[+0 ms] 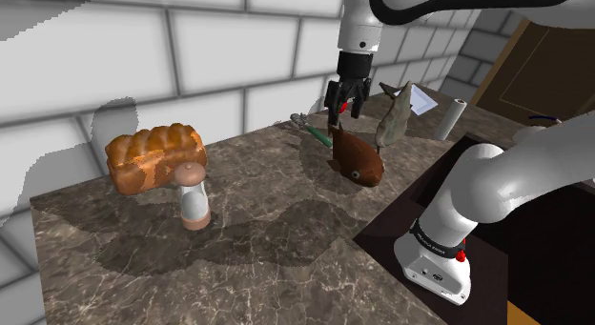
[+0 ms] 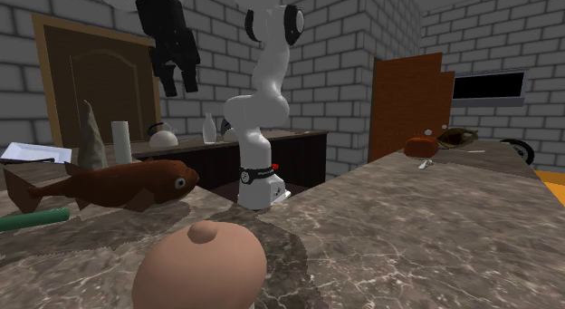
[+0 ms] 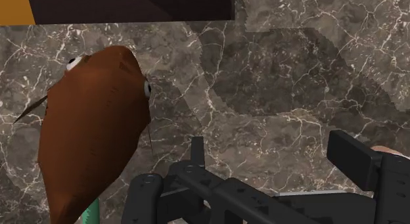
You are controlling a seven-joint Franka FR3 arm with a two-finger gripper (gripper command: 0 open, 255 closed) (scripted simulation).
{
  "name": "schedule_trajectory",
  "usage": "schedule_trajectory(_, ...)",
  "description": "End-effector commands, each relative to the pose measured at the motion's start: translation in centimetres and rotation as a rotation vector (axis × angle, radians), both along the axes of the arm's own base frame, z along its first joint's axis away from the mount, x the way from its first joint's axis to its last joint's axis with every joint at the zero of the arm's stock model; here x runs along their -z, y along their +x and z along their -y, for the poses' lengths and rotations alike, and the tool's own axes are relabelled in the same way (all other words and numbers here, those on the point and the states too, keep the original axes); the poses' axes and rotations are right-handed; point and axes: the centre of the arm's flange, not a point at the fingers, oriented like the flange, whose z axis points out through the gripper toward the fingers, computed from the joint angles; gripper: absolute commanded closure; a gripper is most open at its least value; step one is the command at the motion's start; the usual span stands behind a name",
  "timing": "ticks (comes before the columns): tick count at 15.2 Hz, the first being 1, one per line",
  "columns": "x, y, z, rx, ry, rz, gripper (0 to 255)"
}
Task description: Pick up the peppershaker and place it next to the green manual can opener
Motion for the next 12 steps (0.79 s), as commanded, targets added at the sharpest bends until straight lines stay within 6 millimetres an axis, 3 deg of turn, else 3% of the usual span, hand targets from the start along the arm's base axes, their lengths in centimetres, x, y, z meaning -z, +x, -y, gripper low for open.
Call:
schedule_trajectory(1,0.5,1.8,-2.4,-0.006,-0.003,-0.001,0)
schedule_trajectory(12,3.4,10.2,-14.4,-0.042,-0.025,-0.011,0)
